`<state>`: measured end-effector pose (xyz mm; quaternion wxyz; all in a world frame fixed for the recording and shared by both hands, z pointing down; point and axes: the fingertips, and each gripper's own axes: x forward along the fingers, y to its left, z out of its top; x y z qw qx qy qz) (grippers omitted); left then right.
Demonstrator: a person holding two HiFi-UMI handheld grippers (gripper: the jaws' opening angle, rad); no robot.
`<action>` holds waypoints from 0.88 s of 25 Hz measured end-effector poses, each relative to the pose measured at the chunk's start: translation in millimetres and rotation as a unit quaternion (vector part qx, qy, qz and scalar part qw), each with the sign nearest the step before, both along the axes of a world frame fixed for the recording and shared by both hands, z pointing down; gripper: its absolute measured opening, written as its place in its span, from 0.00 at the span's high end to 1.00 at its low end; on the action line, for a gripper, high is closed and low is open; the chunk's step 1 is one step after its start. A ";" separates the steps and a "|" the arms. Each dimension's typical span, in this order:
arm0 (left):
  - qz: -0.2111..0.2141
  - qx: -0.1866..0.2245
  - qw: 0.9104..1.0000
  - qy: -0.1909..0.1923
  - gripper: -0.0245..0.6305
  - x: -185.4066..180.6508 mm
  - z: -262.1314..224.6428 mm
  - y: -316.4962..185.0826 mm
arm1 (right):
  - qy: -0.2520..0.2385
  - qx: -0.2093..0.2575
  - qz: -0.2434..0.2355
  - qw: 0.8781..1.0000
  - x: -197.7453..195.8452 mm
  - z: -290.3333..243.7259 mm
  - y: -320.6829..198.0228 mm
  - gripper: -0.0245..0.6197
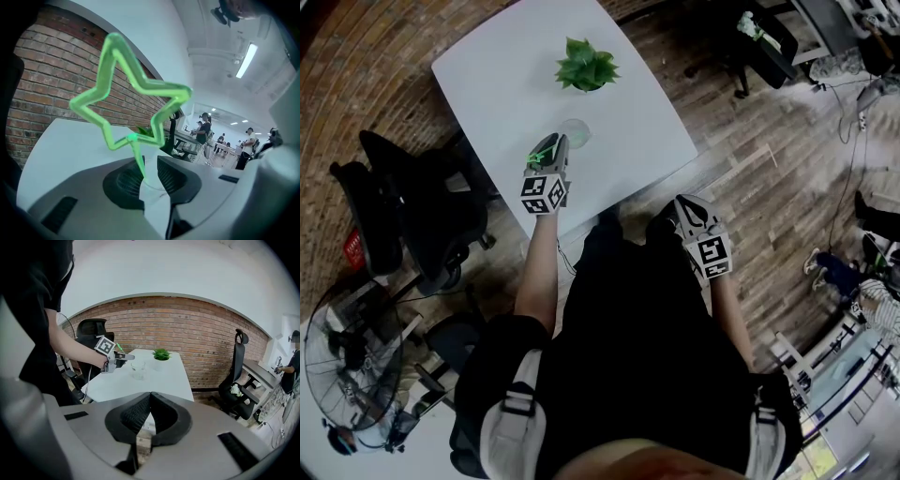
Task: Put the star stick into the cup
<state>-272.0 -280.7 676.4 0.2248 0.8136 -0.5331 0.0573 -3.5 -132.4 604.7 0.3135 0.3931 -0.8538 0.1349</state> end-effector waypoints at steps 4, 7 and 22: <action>-0.001 -0.007 1.000 0.003 0.79 0.1 3.4 -0.4 | 0.000 0.000 0.001 1.000 0.3 0.2 -0.8 0.96; -0.001 -0.017 1.000 0.006 0.73 1.0 7.5 -0.2 | -0.002 0.001 0.000 1.000 -0.2 -0.2 -2.0 0.96; 0.002 -0.047 0.999 0.014 0.54 -4.1 22.2 15.6 | -0.011 0.013 -0.022 1.000 -15.0 -1.9 -10.8 0.96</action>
